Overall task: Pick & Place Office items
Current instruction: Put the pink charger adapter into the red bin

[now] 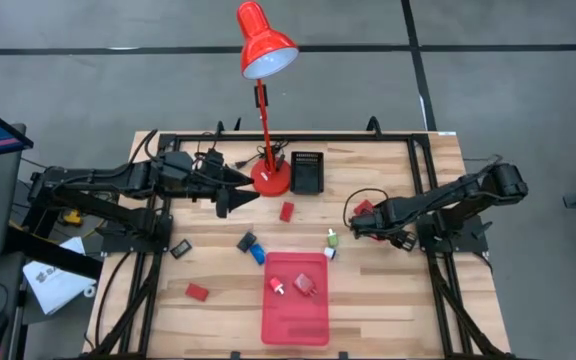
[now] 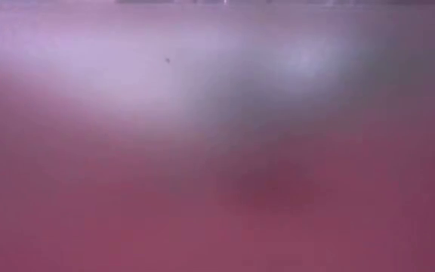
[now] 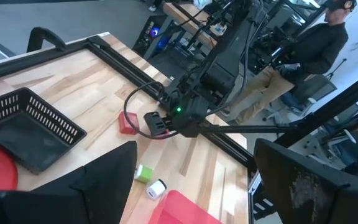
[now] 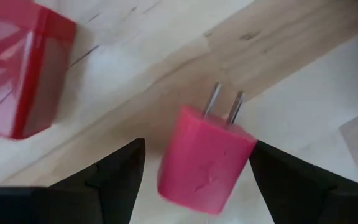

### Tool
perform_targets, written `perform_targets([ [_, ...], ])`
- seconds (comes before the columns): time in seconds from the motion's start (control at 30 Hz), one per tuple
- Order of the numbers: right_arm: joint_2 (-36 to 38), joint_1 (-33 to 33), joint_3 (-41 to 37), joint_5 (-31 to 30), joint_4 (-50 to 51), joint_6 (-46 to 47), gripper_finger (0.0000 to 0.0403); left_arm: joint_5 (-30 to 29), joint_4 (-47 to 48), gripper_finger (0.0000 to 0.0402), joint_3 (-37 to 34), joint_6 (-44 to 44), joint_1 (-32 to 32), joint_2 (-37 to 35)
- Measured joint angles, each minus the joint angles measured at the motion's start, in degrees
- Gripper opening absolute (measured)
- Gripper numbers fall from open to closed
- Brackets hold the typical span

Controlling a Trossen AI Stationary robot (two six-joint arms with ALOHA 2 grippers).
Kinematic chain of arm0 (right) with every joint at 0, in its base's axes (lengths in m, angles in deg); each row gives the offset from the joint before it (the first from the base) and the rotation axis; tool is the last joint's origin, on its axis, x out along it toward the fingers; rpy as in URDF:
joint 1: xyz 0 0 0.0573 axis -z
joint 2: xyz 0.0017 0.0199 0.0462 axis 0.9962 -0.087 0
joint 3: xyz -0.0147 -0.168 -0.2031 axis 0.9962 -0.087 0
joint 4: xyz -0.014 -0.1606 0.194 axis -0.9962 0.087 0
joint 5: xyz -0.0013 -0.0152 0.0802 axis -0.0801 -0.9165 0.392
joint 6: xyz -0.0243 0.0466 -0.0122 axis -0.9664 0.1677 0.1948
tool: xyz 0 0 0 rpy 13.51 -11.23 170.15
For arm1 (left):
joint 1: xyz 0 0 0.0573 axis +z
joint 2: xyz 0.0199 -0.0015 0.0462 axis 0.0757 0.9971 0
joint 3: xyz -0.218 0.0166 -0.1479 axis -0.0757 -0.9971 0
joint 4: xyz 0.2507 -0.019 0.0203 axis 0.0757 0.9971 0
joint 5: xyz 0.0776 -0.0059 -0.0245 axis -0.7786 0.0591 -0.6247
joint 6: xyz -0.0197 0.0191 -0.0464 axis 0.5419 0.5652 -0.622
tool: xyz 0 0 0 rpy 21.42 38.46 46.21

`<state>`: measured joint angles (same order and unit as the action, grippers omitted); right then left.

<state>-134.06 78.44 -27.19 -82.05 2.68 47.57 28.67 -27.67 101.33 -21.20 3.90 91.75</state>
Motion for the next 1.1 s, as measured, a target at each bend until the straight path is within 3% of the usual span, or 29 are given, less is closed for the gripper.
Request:
perform_targets([
  [0.4,-1.7,-0.1,0.1,-2.4,0.2,-0.1,0.0277,0.0,0.0,0.0320,0.0,-2.1,0.0,0.0],
  [0.53,-1.7,-0.1,0.1,-3.2,0.2,-0.1,0.0248,0.0,0.0,0.0320,0.0,-2.4,0.0,0.0],
  [0.77,-1.7,-0.3,0.0,-4.4,-0.3,0.0,0.0144,0.0,0.0,0.0320,0.0,-2.4,0.0,0.0],
  [1.1,-1.8,-5.5,1.6,-5.0,-5.7,0.6,0.0142,0.0,0.0,0.0320,0.0,-2.6,0.0,0.0],
])
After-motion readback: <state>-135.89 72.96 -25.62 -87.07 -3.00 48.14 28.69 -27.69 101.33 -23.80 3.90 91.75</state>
